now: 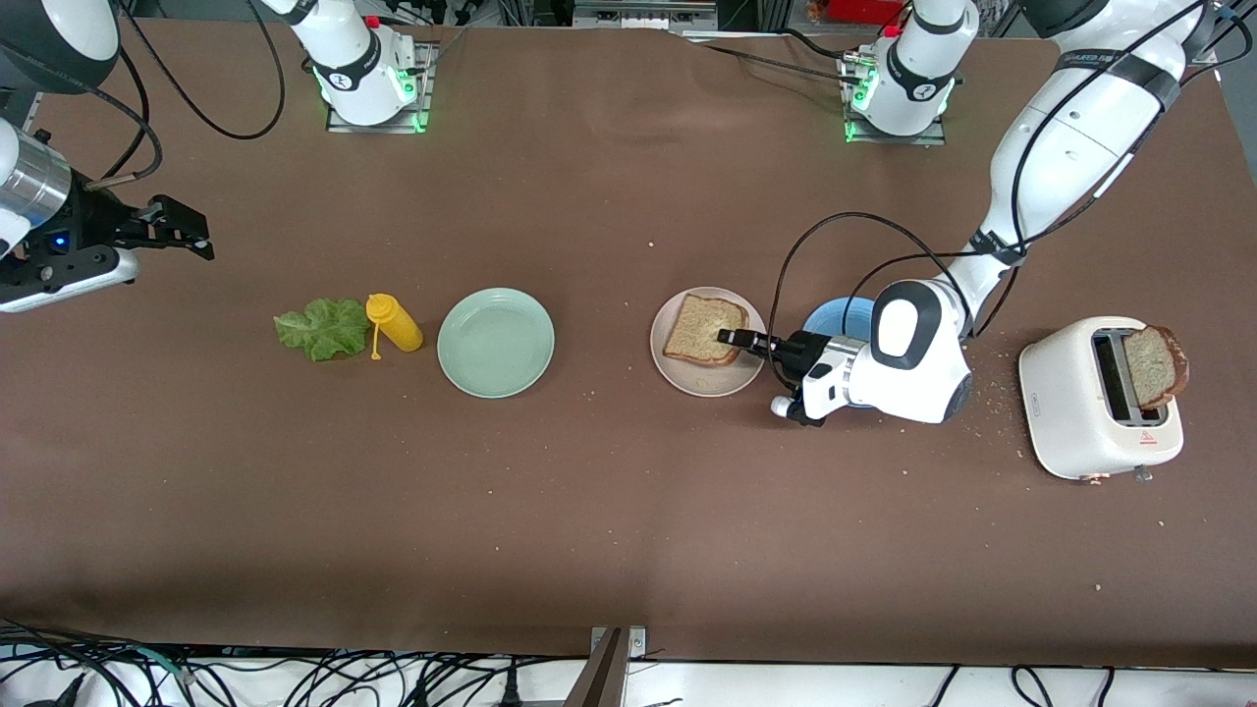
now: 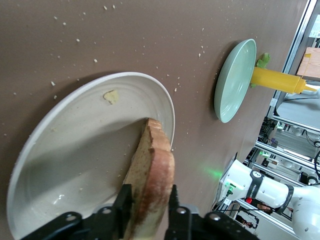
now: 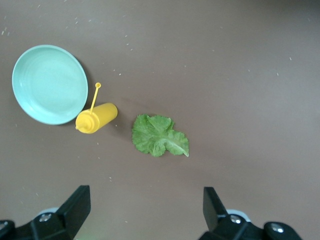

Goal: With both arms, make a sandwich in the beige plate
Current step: 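Lower the toast onto the beige plate while the right gripper starts moving, then raise the left gripper toward the toaster while the right gripper reaches the bottle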

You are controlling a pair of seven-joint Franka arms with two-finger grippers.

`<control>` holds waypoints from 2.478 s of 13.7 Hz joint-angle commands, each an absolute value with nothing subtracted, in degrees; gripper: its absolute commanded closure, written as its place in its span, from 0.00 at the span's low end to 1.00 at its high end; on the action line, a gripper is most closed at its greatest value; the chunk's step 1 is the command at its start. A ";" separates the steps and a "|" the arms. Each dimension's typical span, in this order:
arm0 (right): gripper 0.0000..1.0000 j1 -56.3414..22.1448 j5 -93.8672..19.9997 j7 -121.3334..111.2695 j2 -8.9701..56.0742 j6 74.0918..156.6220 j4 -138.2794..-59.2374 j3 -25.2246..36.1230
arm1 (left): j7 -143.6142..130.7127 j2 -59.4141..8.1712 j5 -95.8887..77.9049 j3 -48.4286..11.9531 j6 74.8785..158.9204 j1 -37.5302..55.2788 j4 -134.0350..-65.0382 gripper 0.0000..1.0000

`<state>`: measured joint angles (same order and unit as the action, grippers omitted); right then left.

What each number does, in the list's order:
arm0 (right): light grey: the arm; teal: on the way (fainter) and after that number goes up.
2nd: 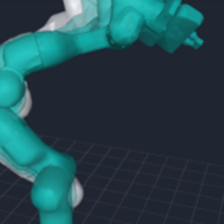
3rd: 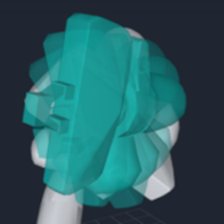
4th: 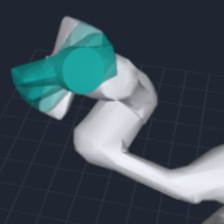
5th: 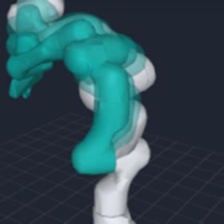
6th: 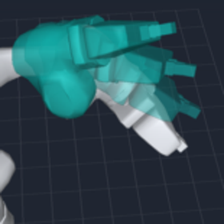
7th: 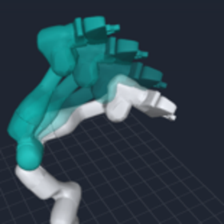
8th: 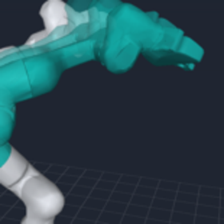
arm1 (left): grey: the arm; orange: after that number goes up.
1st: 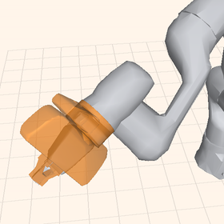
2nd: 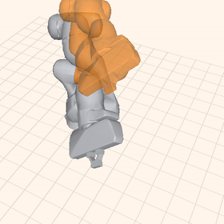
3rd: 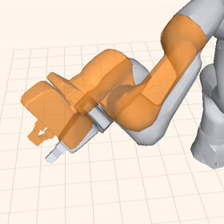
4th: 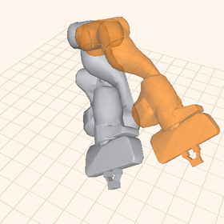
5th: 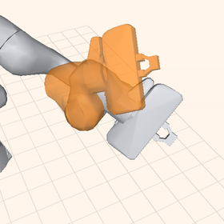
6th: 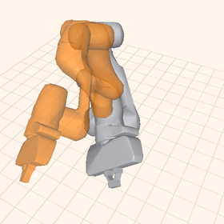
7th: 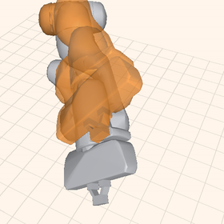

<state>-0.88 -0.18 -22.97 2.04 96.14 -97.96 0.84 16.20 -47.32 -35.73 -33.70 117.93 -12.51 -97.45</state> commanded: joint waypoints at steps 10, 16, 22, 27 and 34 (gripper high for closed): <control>0.00 1.93 -1.49 -41.04 3.69 93.87 -97.12 0.97 | 11.60 -41.58 -18.38 -33.13 117.69 -11.16 -96.86 0.00; 0.00 4.66 -6.15 -49.57 5.36 93.78 -97.03 1.05 | 8.80 -33.94 -11.35 -32.70 115.06 -11.95 -96.77 0.00; 0.00 8.43 -16.67 -59.66 8.78 94.22 -96.86 1.67 | 2.02 -25.94 1.74 -32.43 104.87 -12.22 -91.60 0.00; 0.00 10.72 -24.16 -69.06 13.08 93.43 -97.47 1.67 | 2.28 -17.95 6.68 -31.47 102.74 -16.60 -90.26 0.00; 0.00 14.06 -34.18 -85.85 20.29 90.79 -97.21 1.67 | 2.81 -16.53 12.03 -31.46 89.39 -20.39 -78.58 0.00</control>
<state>13.44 -31.61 -81.86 18.61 92.29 -98.22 1.96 2.84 -16.56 8.89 -31.29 92.33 -20.85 -81.78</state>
